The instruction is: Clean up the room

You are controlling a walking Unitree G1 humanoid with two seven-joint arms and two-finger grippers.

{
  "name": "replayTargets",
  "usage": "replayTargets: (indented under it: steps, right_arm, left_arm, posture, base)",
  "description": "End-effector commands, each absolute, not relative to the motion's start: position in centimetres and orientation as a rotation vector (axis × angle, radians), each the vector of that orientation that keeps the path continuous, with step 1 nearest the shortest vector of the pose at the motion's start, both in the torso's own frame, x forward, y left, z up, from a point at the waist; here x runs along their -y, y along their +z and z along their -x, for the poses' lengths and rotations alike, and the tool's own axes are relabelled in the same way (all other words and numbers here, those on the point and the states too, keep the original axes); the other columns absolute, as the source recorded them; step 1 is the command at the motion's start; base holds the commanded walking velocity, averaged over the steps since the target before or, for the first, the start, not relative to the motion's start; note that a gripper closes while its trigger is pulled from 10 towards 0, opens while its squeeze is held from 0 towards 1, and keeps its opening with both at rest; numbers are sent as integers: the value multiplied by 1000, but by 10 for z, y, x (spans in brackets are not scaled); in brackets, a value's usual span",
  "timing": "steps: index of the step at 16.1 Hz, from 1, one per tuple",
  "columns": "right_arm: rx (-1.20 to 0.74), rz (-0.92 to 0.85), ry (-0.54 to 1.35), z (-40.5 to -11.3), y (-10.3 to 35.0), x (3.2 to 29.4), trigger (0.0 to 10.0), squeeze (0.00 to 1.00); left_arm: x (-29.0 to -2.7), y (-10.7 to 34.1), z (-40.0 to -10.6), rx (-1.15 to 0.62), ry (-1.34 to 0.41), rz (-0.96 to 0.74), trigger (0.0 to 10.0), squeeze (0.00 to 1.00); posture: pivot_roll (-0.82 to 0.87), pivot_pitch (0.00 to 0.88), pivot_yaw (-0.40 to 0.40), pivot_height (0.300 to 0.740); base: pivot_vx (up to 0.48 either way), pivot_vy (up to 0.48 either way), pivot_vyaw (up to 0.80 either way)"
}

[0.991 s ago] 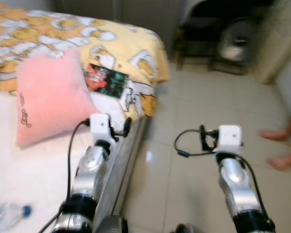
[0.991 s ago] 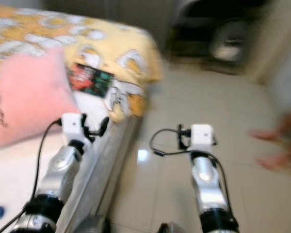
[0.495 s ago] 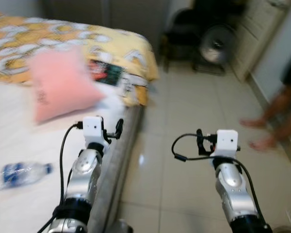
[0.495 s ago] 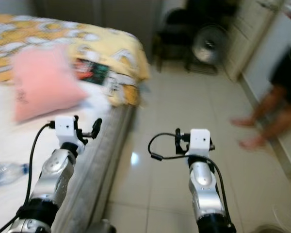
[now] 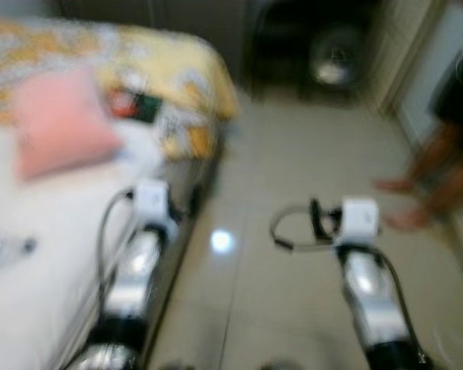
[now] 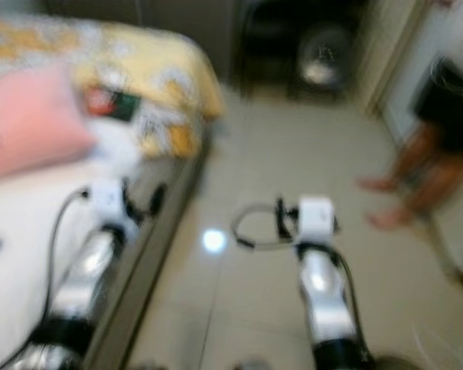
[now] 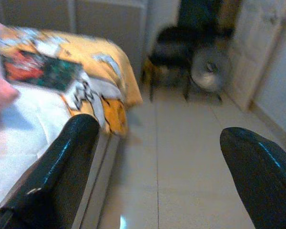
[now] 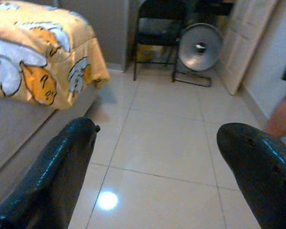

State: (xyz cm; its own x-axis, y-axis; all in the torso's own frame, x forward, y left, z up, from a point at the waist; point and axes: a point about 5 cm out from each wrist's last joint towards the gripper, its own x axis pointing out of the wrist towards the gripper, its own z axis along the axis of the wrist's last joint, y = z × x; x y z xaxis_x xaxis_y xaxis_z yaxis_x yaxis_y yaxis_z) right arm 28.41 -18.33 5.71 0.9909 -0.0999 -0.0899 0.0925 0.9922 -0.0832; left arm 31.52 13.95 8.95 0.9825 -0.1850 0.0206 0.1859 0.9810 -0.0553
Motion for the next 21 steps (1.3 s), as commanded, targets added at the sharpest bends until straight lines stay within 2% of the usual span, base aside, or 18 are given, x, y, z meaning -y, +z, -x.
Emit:
replayTargets:
  steps: [1,3,8,12,15,19,21]
  right_arm:
    - [-114,78,-128,-284,55,190,10000,0]
    - [-109,74,-110,-284,56,189,10000,0]
    - [-99,72,-106,-284,57,188,10000,0]
    - [-90,86,-102,-284,59,192,10000,0]
    - [-18,33,-159,-286,72,203,10000,0]
    - [8,34,-160,-286,77,205,10000,0]
    - [-6,46,-152,-285,74,203,10000,0]
  left_arm:
    - [-136,80,-311,-24,-193,60,10000,0]
    - [-137,80,-313,-29,-187,48,10000,0]
    - [-140,81,-315,-29,-168,14,10000,0]
    - [-145,77,-315,-49,-113,22,10000,0]
    - [-165,95,-313,68,5,92,10000,0]
    - [-159,102,-311,103,-27,69,10000,0]
    - [-151,97,-314,64,-53,42,10000,0]
  posture:
    - [39,0,-13,700]
    - [39,0,-11,700]
    - [38,0,-10,700]
    - [41,0,-27,700]
    - [44,0,-29,700]
    - [43,0,-25,700]
    - [40,0,-23,700]
  base:
    - [0,0,0]
    - [0,0,0]
    - [0,0,756]
    - [0,-452,705]
    - [0,-462,702]
    - [64,-438,703]
    - [0,0,687]
